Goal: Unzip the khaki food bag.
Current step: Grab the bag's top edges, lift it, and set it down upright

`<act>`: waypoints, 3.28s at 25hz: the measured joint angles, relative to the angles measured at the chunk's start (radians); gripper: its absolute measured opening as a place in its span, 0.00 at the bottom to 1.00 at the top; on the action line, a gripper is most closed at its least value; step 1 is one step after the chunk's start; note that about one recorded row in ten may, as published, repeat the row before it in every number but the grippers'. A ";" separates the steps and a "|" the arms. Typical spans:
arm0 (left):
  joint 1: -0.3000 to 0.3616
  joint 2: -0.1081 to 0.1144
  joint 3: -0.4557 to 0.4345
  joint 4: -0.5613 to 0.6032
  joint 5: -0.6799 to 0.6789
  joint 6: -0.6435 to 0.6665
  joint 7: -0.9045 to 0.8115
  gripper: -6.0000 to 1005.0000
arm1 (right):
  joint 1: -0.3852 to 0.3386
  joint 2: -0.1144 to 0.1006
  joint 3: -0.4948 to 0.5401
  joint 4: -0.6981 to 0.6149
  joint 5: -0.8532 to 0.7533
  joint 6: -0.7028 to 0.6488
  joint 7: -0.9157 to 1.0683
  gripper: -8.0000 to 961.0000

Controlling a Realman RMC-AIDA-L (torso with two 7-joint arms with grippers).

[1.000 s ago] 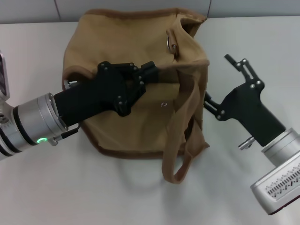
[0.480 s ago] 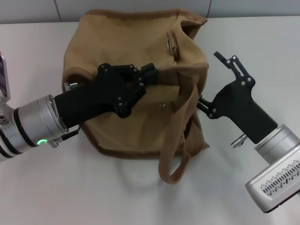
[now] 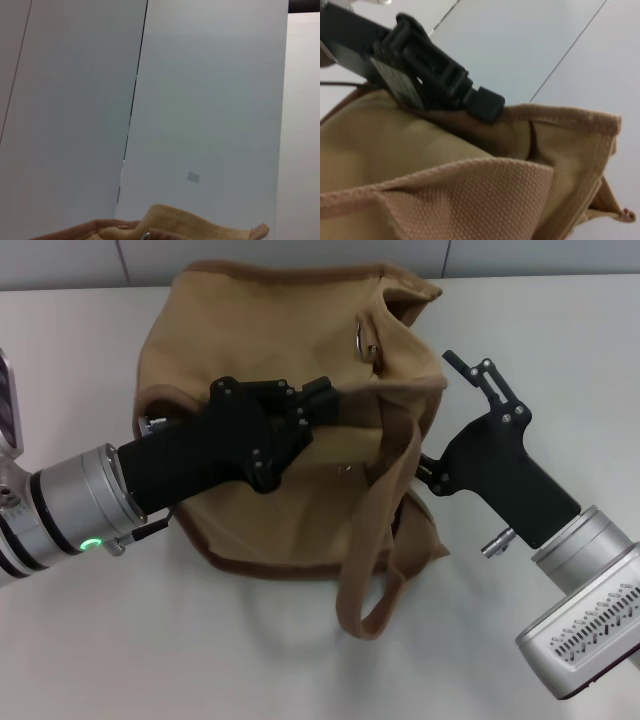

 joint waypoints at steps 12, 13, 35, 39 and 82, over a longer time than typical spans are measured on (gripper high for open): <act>0.000 0.000 0.008 -0.014 0.000 -0.004 0.016 0.06 | 0.013 0.000 0.022 -0.001 -0.014 -0.021 0.081 0.88; 0.000 0.000 0.009 -0.014 0.000 -0.005 0.020 0.06 | 0.013 0.000 0.030 0.000 -0.015 -0.027 0.094 0.88; -0.002 0.000 0.009 -0.021 0.001 -0.012 0.025 0.06 | 0.022 0.000 0.023 -0.010 -0.039 -0.034 0.119 0.60; -0.002 0.000 0.009 -0.022 0.001 -0.012 0.025 0.06 | 0.022 0.000 0.020 -0.013 -0.044 -0.034 0.119 0.42; 0.135 0.005 -0.011 -0.042 -0.353 0.032 0.023 0.06 | -0.030 0.000 0.029 -0.052 -0.037 -0.003 0.125 0.08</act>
